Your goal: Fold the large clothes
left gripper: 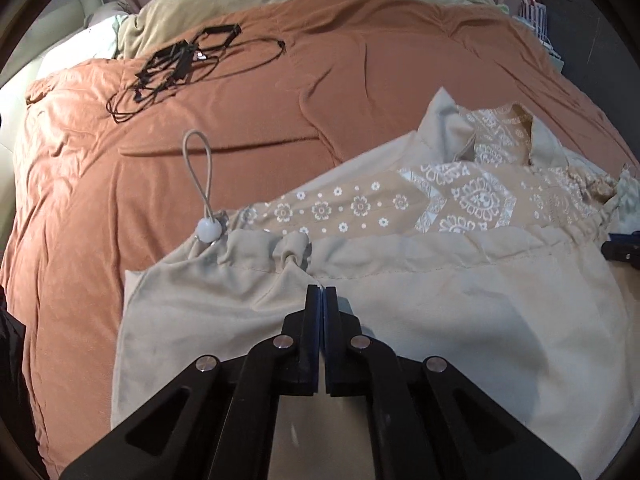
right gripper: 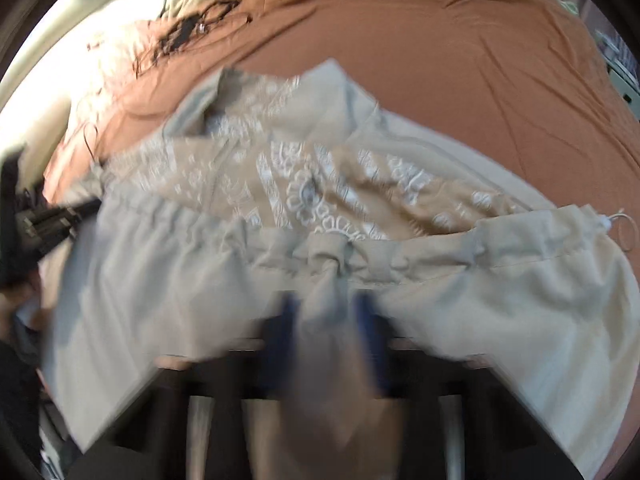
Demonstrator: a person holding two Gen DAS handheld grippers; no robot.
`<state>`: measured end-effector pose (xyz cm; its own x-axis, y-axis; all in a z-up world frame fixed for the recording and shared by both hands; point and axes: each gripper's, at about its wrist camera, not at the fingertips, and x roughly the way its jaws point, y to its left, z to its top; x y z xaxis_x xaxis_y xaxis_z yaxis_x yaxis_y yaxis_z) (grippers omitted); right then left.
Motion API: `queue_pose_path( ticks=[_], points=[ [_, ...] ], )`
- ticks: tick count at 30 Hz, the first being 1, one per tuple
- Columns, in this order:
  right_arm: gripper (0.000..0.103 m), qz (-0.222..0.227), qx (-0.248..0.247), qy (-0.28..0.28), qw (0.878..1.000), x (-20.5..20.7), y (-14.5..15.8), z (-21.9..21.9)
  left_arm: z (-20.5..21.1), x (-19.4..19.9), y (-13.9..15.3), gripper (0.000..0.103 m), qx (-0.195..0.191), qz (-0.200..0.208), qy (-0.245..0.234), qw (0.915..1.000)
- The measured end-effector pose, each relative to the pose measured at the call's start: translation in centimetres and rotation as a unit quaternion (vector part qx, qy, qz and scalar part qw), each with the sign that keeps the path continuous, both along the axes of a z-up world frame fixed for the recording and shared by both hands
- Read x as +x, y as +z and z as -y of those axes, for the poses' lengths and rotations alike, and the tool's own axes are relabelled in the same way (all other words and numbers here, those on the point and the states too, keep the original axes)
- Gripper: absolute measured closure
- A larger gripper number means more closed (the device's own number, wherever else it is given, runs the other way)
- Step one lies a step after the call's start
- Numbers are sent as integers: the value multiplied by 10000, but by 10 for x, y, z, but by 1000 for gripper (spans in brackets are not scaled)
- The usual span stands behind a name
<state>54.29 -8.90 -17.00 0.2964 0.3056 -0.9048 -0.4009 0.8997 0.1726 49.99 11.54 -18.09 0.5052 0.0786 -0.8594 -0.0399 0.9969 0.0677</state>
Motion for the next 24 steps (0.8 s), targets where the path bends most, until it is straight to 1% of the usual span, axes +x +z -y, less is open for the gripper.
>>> queue_pose_path(
  ticks=[1, 3, 7, 10, 13, 17, 18, 20, 21, 23, 24],
  points=[
    [95, 60, -36, 52, 10000, 0, 0, -2, -2, -2, 5, 99, -59, 91, 43, 9999],
    [98, 243, 4, 83, 9997, -1, 7, -2, -7, -3, 15, 100, -158, 241, 114, 9995],
    [100, 660, 221, -2, 9976, -1, 30, 0, -12, 1, 26, 100, -200, 409, 175, 9988],
    [100, 812, 188, -43, 9965, 2, 37, -3, -16, 12, 20, 100, -209, 353, 178, 9990],
    [101, 754, 128, -117, 9970, 10, 27, -6, -20, 23, 6, 100, -231, 204, 239, 9992],
    [101, 564, 25, -254, 9981, 17, 3, -7, -17, 35, -20, 99, -171, -133, 236, 9995],
    [100, 515, 7, -297, 9982, 18, -2, -6, -16, 36, -24, 99, -120, -174, 232, 9995],
    [100, 468, -95, -343, 9983, 19, -6, -9, -12, 37, -22, 99, 18, -148, 201, 9997],
    [95, 474, -118, -380, 9981, 19, -3, -9, -10, 36, -20, 99, 51, -206, 185, 9996],
    [76, 341, -45, -445, 9984, 19, 0, -8, -11, 33, -15, 99, -39, -285, 203, 9994],
    [57, 298, 11, -491, 9983, 18, 4, -6, -15, 30, -9, 99, -168, -285, 239, 9992]
  ],
)
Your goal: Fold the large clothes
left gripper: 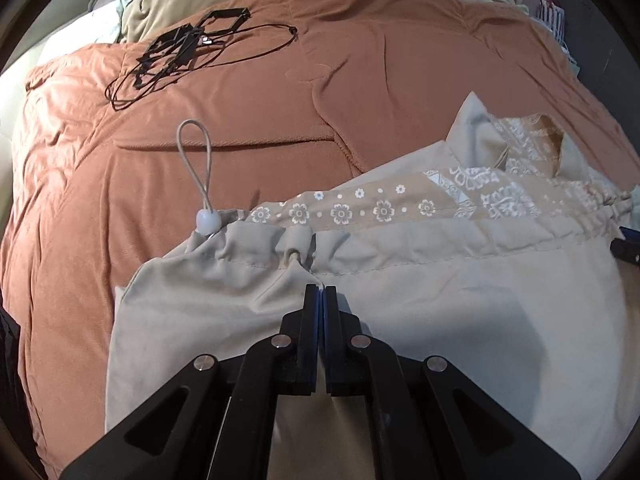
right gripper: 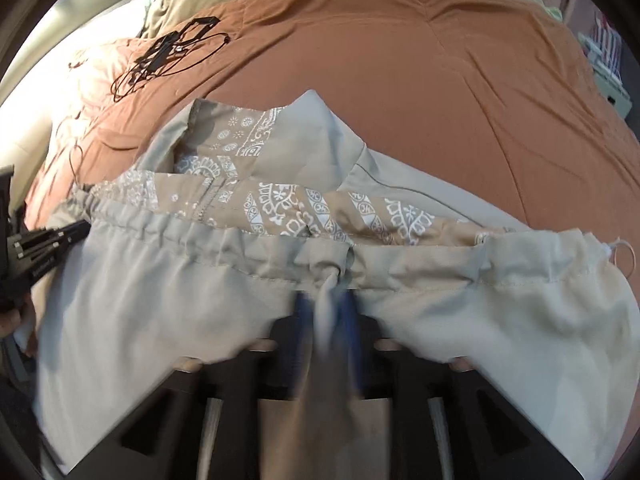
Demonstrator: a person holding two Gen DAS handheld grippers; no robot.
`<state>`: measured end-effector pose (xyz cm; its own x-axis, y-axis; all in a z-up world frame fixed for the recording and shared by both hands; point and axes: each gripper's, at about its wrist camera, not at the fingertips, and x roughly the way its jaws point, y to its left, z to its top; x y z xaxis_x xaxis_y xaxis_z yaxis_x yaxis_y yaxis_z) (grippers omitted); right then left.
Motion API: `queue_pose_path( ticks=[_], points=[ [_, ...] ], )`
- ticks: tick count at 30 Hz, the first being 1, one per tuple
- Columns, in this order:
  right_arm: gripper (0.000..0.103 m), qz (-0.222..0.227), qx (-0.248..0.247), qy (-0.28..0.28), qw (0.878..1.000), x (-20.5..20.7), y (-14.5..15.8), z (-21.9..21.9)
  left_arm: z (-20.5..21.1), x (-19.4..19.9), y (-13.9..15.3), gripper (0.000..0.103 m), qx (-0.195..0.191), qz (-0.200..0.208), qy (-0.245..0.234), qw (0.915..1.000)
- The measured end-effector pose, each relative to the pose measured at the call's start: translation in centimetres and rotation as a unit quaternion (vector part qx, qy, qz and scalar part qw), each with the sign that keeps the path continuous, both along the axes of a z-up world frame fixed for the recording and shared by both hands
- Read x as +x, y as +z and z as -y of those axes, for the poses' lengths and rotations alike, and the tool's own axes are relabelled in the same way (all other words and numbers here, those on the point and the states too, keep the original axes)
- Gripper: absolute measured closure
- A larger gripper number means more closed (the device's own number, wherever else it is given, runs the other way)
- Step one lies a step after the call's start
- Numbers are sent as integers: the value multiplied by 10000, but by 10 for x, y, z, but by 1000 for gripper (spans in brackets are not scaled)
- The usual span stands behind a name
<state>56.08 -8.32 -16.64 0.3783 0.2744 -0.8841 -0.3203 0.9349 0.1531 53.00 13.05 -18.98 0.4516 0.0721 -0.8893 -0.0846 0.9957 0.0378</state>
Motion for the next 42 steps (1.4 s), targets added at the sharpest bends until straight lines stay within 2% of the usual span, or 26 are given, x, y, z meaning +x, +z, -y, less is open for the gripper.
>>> queue_pose_path(
  ticks=[1, 3, 6, 8, 9, 10, 12, 16, 22, 28, 29, 31, 34, 37, 42],
  points=[
    [44, 43, 55, -30, 10000, -4, 5, 3, -3, -4, 5, 99, -110, 30, 37, 9999],
    [38, 221, 120, -10, 9997, -13, 19, 5, -12, -14, 19, 97, -323, 104, 157, 9993],
    [37, 314, 216, -32, 9993, -29, 38, 11, -24, -30, 35, 96, -648, 167, 317, 9973],
    [37, 345, 305, -84, 9989, -40, 48, 16, -29, -44, 44, 91, -754, 228, 373, 9962],
    [37, 357, 356, -112, 9987, -49, 54, 19, -31, -52, 48, 74, -786, 267, 404, 9957],
    [37, 360, 383, -127, 9985, -54, 57, 21, -34, -60, 53, 46, -825, 334, 431, 9951],
    [36, 359, 443, -176, 9982, -66, 62, 23, -38, -79, 66, 21, -918, 581, 493, 9929],
    [24, 432, 623, -303, 9967, -94, 71, 29, -50, -113, 86, 21, -1059, 838, 635, 9888],
    [23, 476, 885, -375, 9942, -136, 79, 32, -71, -163, 103, 21, -1038, 1081, 884, 9848],
    [24, 651, 847, -329, 9937, -173, 85, 22, -94, -205, 99, 21, -988, 1101, 1153, 9823],
    [26, 655, 841, -305, 9938, -178, 86, 20, -98, -211, 94, 21, -996, 1079, 1199, 9819],
    [37, 641, 837, -243, 9941, -189, 86, 14, -105, -223, 87, 21, -1034, 1035, 1296, 9807],
    [48, 542, 840, -135, 9949, -203, 82, 3, -117, -242, 73, 21, -1121, 975, 1481, 9778],
    [56, 464, 837, -36, 9954, -217, 74, -9, -130, -257, 54, 25, -1281, 866, 1707, 9731],
    [63, 223, 812, 46, 9964, -237, 55, -26, -148, -274, 20, 31, -1815, 583, 1998, 9611]
  ],
)
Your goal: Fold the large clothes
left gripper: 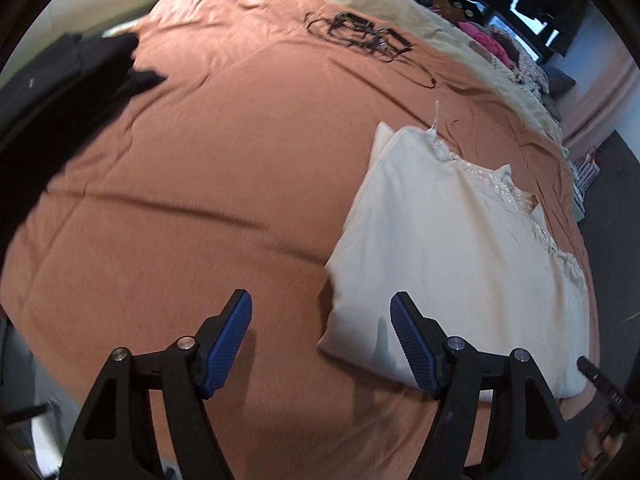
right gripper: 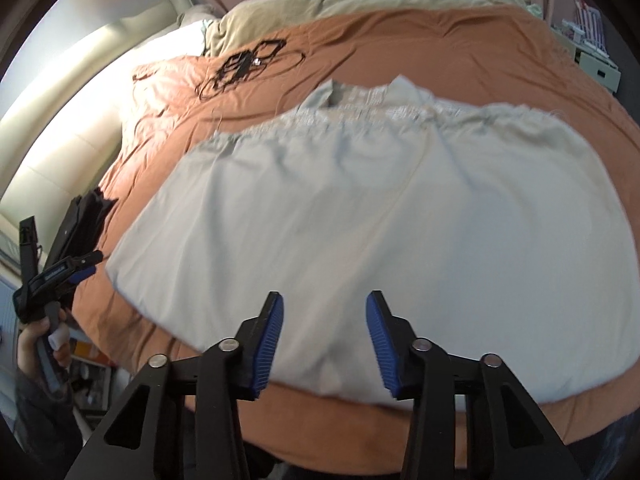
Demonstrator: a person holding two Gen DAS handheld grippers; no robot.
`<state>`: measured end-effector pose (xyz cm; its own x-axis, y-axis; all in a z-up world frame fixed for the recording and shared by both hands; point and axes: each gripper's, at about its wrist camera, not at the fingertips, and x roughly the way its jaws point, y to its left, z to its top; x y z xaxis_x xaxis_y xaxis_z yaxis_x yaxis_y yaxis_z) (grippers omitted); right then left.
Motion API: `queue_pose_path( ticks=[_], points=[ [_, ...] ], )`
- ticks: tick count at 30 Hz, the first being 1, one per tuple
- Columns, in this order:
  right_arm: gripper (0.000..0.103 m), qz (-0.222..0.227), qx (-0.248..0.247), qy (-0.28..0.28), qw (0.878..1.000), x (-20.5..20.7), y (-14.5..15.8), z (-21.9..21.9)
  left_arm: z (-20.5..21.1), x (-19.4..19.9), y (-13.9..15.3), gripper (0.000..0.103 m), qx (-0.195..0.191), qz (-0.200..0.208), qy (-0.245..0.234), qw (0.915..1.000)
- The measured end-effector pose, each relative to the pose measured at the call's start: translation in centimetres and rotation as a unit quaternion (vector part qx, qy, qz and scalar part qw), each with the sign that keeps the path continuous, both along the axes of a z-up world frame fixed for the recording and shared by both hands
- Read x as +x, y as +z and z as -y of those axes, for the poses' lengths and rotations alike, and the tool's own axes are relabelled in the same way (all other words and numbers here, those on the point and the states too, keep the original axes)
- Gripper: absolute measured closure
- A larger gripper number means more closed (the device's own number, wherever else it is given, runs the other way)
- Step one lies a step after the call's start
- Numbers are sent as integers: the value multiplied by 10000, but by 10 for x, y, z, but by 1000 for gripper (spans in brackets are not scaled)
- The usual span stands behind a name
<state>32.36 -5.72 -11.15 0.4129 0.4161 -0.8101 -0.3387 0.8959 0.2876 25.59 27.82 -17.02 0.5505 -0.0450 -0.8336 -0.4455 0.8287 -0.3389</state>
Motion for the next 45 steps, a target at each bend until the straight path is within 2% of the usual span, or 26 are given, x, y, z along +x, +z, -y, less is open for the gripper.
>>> queue_pose_path(
  ticks=[4, 7, 11, 12, 15, 18, 19, 21, 22, 24, 27, 34, 45],
  points=[
    [73, -162, -15, 121, 9998, -14, -13, -11, 1, -9, -19, 31, -453, -20, 52, 9990],
    [76, -253, -43, 224, 9994, -25, -21, -18, 5, -8, -27, 31, -711, -31, 37, 9975],
    [78, -367, -128, 303, 9988, -34, -32, -27, 10, 1, -32, 32, -882, -58, -38, 9961],
    [79, -392, -139, 299, 9987, -35, -35, -28, 12, 5, -35, 36, -926, -85, -47, 9957],
    [80, -468, -149, 269, 9984, -36, -42, -27, 14, 13, -41, 37, -1071, -153, 2, 9941],
    [80, -520, -156, 244, 9982, -35, -45, -28, 19, 20, -45, 38, -1087, -193, -15, 9939],
    [80, -531, -171, 244, 9981, -34, -45, -29, 21, 20, -45, 47, -1051, -189, -22, 9943],
    [81, -549, -237, 245, 9979, -31, -49, -31, 24, 21, -44, 58, -967, -189, -53, 9951],
    [84, -553, -274, 225, 9978, -29, -51, -32, 25, 20, -43, 70, -926, -156, -49, 9956],
    [90, -581, -319, 151, 9977, -22, -54, -32, 24, 15, -42, 79, -1040, -57, -54, 9945],
    [96, -580, -375, 50, 9976, -8, -56, -32, 26, 13, -39, 81, -1019, 33, 19, 9948],
    [97, -545, -507, -248, 9969, 39, -60, -35, 26, 8, -37, 81, -1081, 97, 213, 9939],
    [97, -453, -543, -461, 9964, 124, -61, -43, 28, 11, -41, 81, -1096, -29, 328, 9934]
  ],
)
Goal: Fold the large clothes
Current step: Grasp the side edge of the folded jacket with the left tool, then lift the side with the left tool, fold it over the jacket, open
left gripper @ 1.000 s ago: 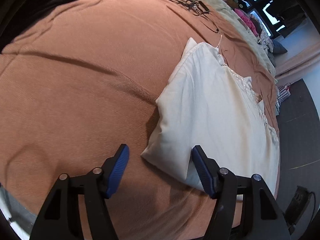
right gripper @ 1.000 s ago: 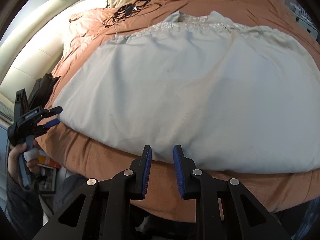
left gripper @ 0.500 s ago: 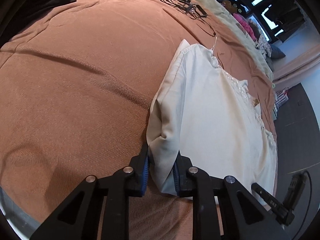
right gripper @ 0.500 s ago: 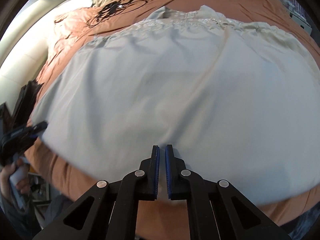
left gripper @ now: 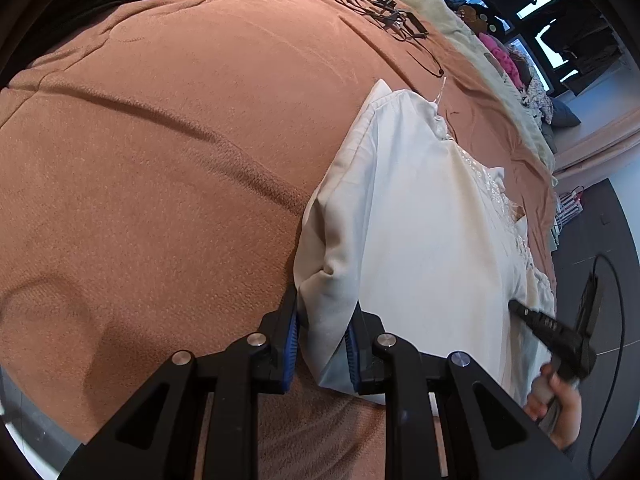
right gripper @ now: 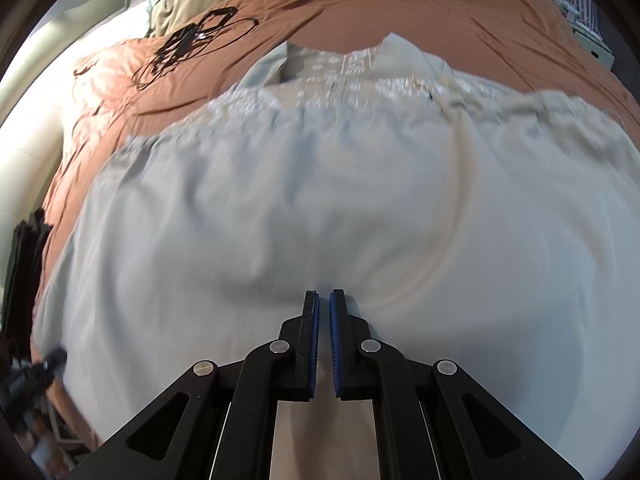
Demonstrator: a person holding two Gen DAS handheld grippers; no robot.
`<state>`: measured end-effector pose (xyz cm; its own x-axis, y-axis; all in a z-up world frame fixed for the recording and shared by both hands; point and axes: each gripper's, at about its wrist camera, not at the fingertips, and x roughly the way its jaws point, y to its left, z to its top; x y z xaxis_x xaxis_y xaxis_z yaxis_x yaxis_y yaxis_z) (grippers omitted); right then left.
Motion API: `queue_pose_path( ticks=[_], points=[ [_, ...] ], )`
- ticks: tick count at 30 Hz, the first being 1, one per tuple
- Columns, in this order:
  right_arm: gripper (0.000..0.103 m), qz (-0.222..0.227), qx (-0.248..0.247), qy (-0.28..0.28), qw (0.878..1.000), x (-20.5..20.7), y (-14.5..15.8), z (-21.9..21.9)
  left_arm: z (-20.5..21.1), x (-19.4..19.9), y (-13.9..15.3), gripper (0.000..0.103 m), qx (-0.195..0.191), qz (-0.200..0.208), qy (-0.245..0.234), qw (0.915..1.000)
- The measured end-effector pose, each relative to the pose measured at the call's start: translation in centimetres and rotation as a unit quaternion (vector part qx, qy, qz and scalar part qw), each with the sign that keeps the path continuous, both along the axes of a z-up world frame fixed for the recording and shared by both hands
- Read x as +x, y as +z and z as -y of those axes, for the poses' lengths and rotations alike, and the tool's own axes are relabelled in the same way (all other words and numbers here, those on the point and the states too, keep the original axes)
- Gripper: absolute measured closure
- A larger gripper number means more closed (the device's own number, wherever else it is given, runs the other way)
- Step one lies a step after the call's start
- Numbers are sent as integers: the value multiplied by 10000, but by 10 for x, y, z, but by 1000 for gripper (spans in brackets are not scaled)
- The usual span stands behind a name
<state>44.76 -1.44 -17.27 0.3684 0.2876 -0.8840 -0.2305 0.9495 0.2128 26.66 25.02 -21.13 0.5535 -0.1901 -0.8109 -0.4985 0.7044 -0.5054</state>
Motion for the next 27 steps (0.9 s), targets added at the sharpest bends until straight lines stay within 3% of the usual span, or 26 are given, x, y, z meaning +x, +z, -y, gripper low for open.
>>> queue_pose_path(
  ticks=[16, 18, 25, 26, 27],
  points=[
    [98, 54, -154, 110, 9998, 78, -4, -22, 5, 6, -9, 81, 97, -59, 97, 9999],
    [98, -49, -138, 133, 9998, 77, 2, -20, 5, 6, -8, 81, 92, -43, 94, 9999],
    [95, 275, 58, 297, 9992, 23, 42, -1, 4, 3, 3, 84, 44, 76, 114, 9999],
    [93, 274, 90, 303, 9991, 16, 45, 2, 4, 2, 7, 84, 43, 121, 108, 9999],
    [83, 264, 125, 310, 9991, 8, 47, 6, 4, 1, 12, 85, 33, 184, 99, 9998]
  ],
)
